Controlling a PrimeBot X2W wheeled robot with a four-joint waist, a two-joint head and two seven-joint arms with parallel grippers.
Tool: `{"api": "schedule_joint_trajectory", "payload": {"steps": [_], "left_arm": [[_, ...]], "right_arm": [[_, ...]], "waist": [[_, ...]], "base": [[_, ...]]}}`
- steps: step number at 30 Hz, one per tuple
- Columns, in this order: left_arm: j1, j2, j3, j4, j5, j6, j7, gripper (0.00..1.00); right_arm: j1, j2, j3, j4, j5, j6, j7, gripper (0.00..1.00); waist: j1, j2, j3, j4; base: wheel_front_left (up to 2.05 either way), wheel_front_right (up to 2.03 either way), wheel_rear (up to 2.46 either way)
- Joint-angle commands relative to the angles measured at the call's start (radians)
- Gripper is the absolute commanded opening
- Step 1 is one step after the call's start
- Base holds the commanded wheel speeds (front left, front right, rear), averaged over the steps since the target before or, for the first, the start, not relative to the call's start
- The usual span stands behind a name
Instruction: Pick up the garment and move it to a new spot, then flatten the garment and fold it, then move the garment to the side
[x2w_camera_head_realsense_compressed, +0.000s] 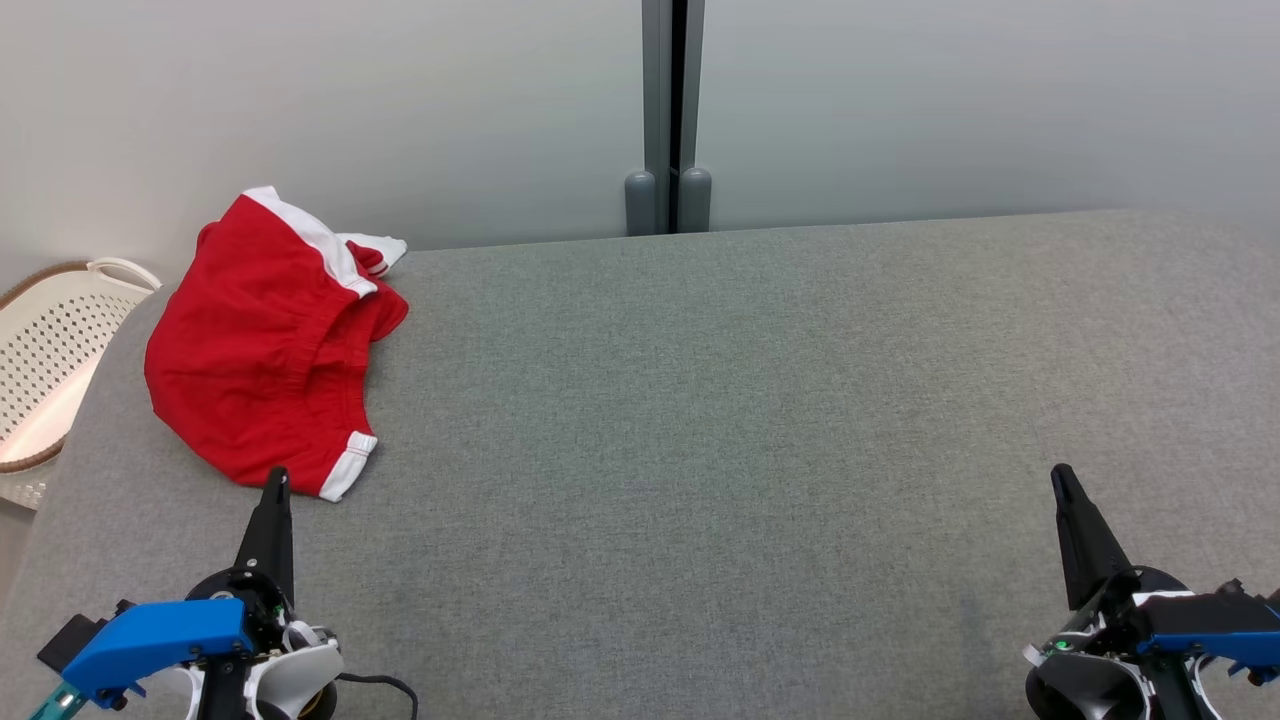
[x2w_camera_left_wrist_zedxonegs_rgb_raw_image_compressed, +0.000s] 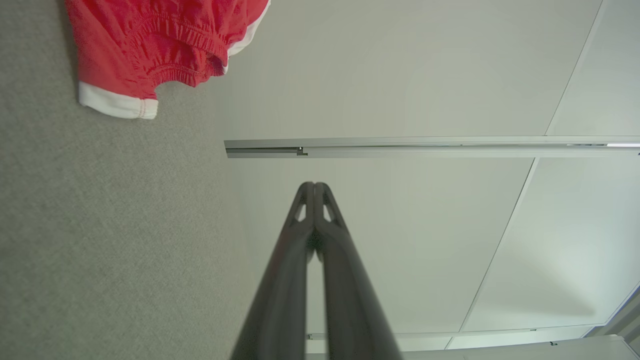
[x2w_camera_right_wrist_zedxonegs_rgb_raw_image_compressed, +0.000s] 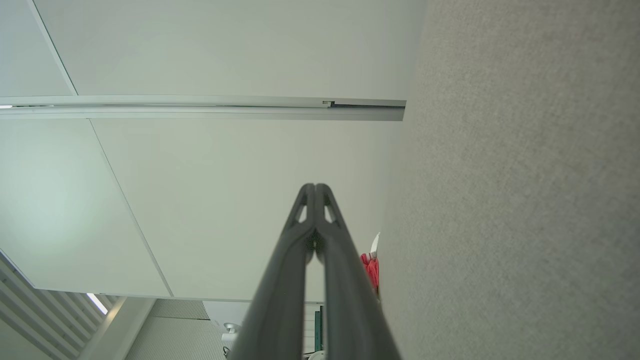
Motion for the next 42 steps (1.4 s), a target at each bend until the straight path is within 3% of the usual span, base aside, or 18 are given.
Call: {"api": "schedule_joint_trajectory", "payload": {"steps": [1,42], "left_arm": [[-0.01,-0.002,0.001,-0.005,-0.004,-0.004,0.002,0.0],[-0.01,-0.002,0.001,-0.005,-0.004,-0.004,0.002,0.0]], "right_arm": [[-0.015,-0.006,-0.001,-0.003,0.003,0.001,0.002,0.0],[-0.016,-0.006,-0.001,-0.003,0.003,0.001,0.002,0.0]], "waist": [[0.0,-0.0001,0.0,0.0],[0.0,-0.0001,0.0,0.0]], "base": [[0.0,0.0,0.0],[0.0,0.0,0.0]]}}
